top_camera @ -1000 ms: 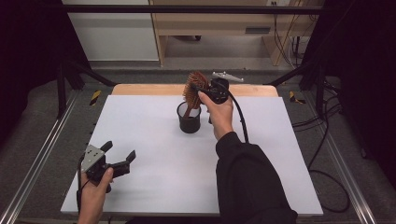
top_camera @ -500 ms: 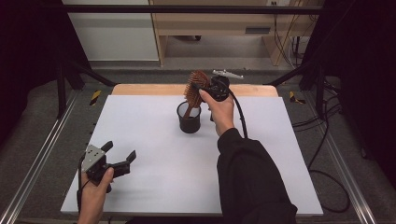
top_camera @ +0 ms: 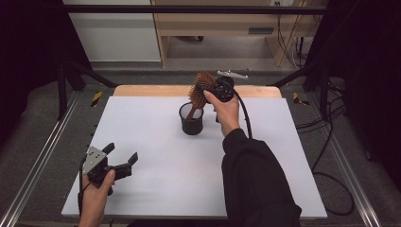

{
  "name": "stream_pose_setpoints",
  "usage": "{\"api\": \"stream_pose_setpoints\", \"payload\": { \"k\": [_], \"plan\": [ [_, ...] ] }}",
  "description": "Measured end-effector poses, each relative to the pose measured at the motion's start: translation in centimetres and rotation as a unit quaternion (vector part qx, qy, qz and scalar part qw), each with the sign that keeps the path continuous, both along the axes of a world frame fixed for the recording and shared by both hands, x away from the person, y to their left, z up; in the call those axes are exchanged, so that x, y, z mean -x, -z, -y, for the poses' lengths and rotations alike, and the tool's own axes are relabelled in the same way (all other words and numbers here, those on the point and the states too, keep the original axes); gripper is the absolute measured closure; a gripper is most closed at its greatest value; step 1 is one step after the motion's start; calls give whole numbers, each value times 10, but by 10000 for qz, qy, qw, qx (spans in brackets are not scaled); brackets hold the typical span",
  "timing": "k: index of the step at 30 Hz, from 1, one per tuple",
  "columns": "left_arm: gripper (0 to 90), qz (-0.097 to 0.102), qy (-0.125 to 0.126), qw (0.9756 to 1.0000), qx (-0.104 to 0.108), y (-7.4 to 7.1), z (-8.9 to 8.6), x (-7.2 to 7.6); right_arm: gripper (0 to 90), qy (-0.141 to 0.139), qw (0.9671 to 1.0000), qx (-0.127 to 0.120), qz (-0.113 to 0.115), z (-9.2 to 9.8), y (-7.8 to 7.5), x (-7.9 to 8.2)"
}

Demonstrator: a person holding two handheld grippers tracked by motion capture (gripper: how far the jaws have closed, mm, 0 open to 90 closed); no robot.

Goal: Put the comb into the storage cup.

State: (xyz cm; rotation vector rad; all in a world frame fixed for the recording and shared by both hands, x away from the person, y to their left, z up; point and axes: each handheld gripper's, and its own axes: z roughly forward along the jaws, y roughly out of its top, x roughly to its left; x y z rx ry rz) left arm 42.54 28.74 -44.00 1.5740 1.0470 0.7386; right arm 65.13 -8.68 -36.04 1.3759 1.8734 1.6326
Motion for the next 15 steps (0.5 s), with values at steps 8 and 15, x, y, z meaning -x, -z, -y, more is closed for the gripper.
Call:
{"api": "stream_pose_setpoints", "payload": {
  "k": [8, 15],
  "plan": [
    [30, -7, 15, 10000, 1, 0, 0, 0, 435, 10, 10000, 1, -23, 1, 1, -1],
    [30, -11, 15, 10000, 13, 0, -1, 0, 417, 19, 10000, 26, -48, 2, 1, -1]
  ]
}}
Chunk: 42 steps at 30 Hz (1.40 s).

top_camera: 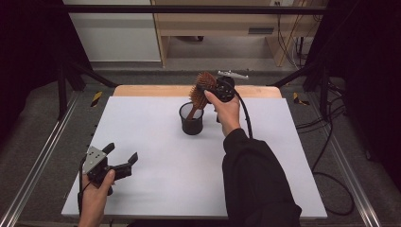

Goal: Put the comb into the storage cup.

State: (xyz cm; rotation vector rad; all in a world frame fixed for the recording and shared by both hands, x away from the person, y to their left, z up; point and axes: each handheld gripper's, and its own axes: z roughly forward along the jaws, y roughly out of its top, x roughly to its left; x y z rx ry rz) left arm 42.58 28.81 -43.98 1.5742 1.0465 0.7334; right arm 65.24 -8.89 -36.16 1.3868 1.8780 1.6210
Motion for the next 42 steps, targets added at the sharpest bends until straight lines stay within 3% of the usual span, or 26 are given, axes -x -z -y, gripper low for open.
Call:
{"api": "stream_pose_setpoints", "payload": {
  "k": [42],
  "plan": [
    [31, -18, -12, 10000, -8, 0, -1, 0, 331, 49, 9995, 302, 16, 5, -3, 2]
  ]
}}
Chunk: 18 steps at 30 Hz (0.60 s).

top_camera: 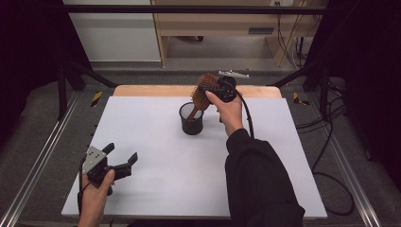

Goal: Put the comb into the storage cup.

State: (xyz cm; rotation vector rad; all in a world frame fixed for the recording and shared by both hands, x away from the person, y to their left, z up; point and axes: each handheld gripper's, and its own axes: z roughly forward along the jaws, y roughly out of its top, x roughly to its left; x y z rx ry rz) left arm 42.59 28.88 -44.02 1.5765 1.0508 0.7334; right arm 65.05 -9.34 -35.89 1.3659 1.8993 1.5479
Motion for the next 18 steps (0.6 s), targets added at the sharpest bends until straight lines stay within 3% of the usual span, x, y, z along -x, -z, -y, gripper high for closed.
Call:
{"api": "stream_pose_setpoints", "payload": {
  "k": [18],
  "plan": [
    [31, -11, 4, 10000, 0, 0, 0, 0, 284, 23, 10000, 55, -52, -1, 0, 0]
  ]
}}
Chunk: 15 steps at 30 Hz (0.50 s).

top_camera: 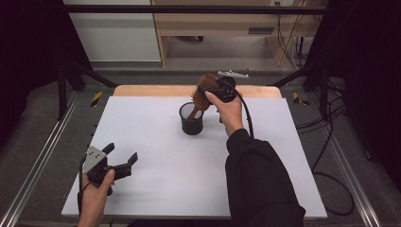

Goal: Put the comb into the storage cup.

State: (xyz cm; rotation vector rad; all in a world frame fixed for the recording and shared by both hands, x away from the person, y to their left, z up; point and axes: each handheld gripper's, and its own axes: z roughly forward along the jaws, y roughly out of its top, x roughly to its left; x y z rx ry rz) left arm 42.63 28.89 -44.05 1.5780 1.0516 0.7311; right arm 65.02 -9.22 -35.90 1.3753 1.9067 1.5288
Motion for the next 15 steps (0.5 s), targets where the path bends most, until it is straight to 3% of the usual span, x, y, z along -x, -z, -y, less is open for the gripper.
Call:
{"api": "stream_pose_setpoints", "payload": {
  "k": [15],
  "plan": [
    [31, -20, -16, 10000, 8, 0, -1, -1, 257, 29, 10000, 41, 6, -1, 0, 0]
  ]
}}
